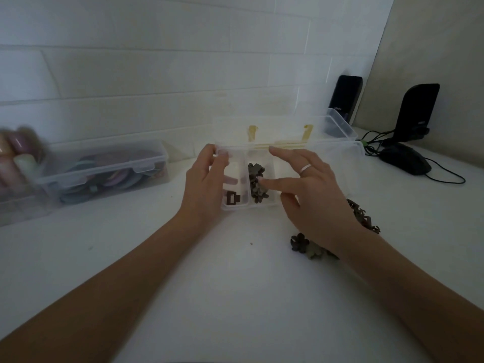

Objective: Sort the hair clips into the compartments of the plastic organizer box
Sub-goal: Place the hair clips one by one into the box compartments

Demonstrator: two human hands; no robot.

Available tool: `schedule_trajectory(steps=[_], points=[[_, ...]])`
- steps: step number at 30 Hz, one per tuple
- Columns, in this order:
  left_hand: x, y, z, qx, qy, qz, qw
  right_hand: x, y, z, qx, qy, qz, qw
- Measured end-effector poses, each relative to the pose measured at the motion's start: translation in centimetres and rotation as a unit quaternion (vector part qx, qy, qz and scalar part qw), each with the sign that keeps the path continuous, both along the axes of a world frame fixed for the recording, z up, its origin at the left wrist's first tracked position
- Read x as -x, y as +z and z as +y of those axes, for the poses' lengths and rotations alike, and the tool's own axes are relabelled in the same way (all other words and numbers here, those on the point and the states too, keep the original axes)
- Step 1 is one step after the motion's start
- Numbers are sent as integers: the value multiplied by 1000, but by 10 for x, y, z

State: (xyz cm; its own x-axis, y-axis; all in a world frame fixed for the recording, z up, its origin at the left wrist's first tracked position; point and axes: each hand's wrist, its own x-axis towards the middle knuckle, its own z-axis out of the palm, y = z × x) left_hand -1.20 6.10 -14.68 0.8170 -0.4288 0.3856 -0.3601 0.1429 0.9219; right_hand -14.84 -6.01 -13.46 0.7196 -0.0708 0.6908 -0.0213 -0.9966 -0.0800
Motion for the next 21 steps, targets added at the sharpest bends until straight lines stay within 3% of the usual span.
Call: schedule_trajectory(steps=[6, 11, 15, 19, 21], points=[[-4, -3, 0, -7, 17, 13, 1000, 15, 23, -7, -95, 7, -9, 995], [-8, -4, 0, -6, 49, 28, 998, 22, 32, -20, -5, -114, 83, 990], [-10, -3, 0, -12, 74, 36, 997, 23, 36, -25, -41, -129, 136, 981], [-9, -1, 2, -20, 95, 37, 995, 25, 42, -27, -33, -129, 83, 988], [-8, 0, 3, -21, 104, 32, 994, 28, 47, -31, -61, -126, 133, 981]])
